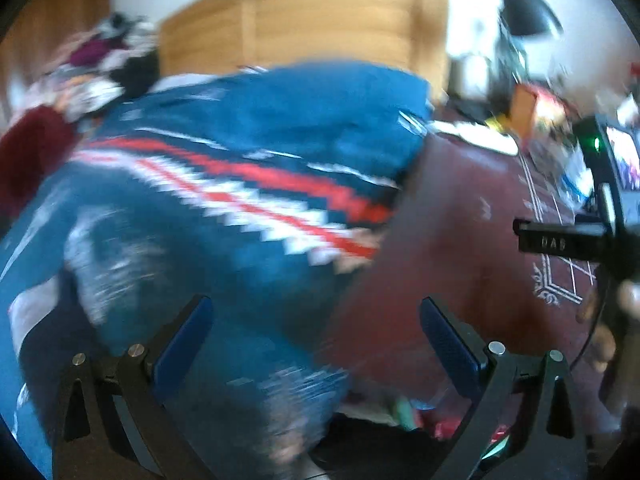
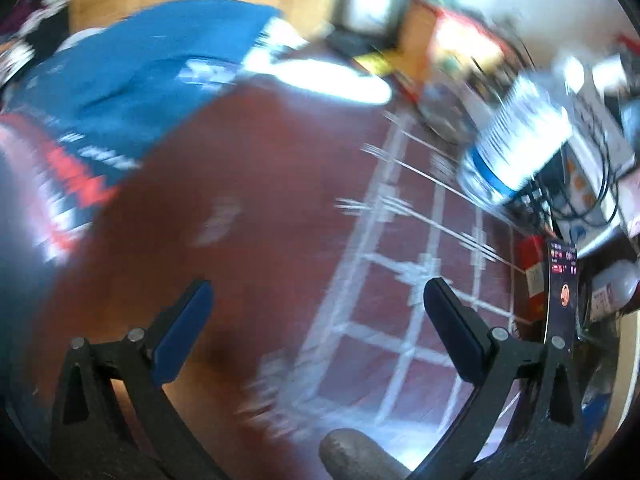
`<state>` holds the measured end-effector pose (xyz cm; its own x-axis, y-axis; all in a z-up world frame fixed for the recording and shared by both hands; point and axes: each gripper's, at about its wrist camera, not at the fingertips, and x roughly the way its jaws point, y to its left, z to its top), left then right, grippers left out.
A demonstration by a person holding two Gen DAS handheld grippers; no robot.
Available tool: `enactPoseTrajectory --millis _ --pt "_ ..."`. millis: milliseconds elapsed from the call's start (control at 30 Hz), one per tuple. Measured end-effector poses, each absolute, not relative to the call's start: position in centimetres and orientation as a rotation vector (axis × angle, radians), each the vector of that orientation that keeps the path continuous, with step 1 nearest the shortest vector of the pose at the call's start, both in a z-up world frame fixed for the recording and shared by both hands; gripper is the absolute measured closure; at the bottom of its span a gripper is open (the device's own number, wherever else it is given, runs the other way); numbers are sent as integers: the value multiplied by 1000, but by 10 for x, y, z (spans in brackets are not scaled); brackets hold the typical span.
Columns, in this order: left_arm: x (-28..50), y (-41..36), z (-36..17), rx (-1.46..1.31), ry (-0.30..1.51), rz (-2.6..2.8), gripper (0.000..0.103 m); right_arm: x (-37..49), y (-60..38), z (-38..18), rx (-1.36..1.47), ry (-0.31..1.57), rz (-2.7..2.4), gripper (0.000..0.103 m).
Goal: Fold large clothes
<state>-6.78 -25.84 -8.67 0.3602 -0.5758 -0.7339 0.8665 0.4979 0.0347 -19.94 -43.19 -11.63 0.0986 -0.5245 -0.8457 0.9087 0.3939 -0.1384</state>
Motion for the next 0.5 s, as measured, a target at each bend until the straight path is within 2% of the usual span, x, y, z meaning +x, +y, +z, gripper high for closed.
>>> enactPoseTrajectory --millis 133,233,500 --pt "-98 -332 -105 547 752 -1036 0 -227 -455 -133 552 996 -1171 0" --pt "-110 -379 -116 586 763 -1035 0 -237 -460 -137 607 935 -1127 0" --pt "-108 -428 -145 585 830 -1034 0 -254 -477 -150 620 855 -1093 0"
